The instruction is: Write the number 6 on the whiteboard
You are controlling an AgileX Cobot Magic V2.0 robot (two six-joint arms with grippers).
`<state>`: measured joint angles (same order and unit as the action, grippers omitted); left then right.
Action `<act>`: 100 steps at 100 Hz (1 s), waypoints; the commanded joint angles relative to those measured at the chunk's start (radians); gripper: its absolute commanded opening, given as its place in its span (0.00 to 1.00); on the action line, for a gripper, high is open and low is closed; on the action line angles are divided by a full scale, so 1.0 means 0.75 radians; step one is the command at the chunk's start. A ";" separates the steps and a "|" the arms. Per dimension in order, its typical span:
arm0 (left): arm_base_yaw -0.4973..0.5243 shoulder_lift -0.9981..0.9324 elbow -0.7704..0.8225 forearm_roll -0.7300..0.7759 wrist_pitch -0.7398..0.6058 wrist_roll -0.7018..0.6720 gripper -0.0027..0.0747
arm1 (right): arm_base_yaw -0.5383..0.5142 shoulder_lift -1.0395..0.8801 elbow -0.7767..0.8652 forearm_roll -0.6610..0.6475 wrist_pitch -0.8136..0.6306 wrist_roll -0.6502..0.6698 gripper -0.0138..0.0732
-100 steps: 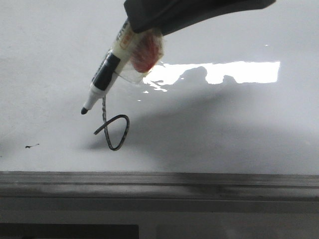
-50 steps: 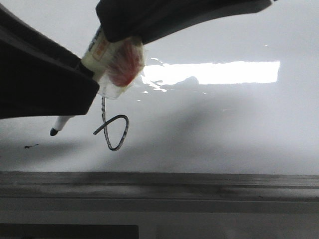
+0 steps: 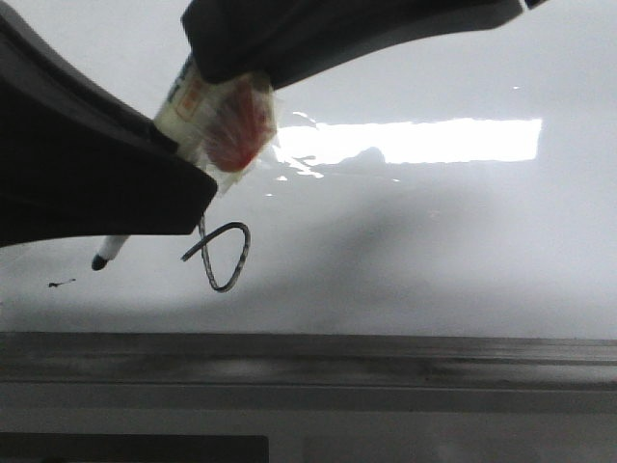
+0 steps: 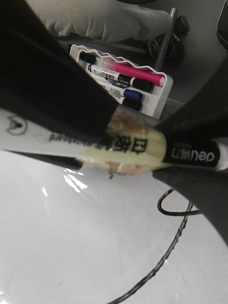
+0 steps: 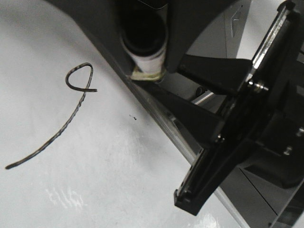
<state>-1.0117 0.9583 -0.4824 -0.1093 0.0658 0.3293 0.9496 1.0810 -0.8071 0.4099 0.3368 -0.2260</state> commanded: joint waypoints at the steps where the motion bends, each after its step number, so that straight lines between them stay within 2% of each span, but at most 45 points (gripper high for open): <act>1: 0.001 -0.006 -0.037 -0.056 -0.054 -0.036 0.01 | 0.000 -0.025 -0.034 0.013 -0.060 -0.019 0.10; 8: 0.001 -0.006 -0.037 -0.064 -0.054 -0.036 0.01 | 0.000 -0.025 -0.034 0.010 -0.055 -0.018 0.20; 12: 0.001 -0.006 -0.037 -0.073 -0.054 -0.036 0.01 | 0.000 -0.025 -0.034 0.010 -0.052 -0.018 0.35; 15: 0.001 -0.006 -0.037 -0.082 -0.054 -0.036 0.01 | 0.000 -0.025 -0.034 0.010 -0.055 -0.018 0.43; 20: 0.001 -0.006 -0.037 -0.128 -0.054 -0.036 0.01 | -0.009 -0.025 -0.034 0.010 -0.060 -0.018 0.64; 23: 0.001 -0.006 -0.037 -0.164 -0.053 -0.039 0.01 | -0.016 -0.025 -0.034 0.010 -0.057 -0.018 0.72; 26: 0.008 -0.006 -0.037 -0.207 -0.053 -0.048 0.01 | -0.027 -0.025 -0.034 0.010 -0.057 -0.018 0.79; 30: 0.023 -0.006 -0.037 -0.267 -0.053 -0.072 0.01 | -0.038 -0.025 -0.034 0.010 -0.051 -0.018 0.82; 45: 0.155 -0.006 -0.037 -0.462 0.005 -0.238 0.01 | -0.057 -0.028 -0.034 0.015 -0.007 -0.015 0.75; 65: 0.391 -0.003 -0.037 -0.493 0.065 -0.486 0.01 | -0.057 -0.028 -0.034 0.015 0.069 -0.014 0.66; 77: 0.456 0.002 -0.037 -0.554 0.094 -0.493 0.01 | -0.057 -0.028 -0.034 0.018 0.075 -0.014 0.66; 91: 0.459 0.023 -0.037 -0.563 0.089 -0.482 0.01 | -0.057 -0.028 -0.034 0.018 0.066 -0.014 0.66; 96: 0.459 0.028 -0.037 -0.563 0.089 -0.480 0.04 | -0.057 -0.028 -0.034 0.018 0.066 -0.014 0.66; 100: 0.459 0.028 -0.037 -0.563 0.089 -0.480 0.10 | -0.057 -0.028 -0.034 0.018 0.063 -0.014 0.66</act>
<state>-0.6684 0.9812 -0.4824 -0.5147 0.1839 -0.0303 0.9052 1.0828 -0.8071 0.4128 0.4408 -0.2277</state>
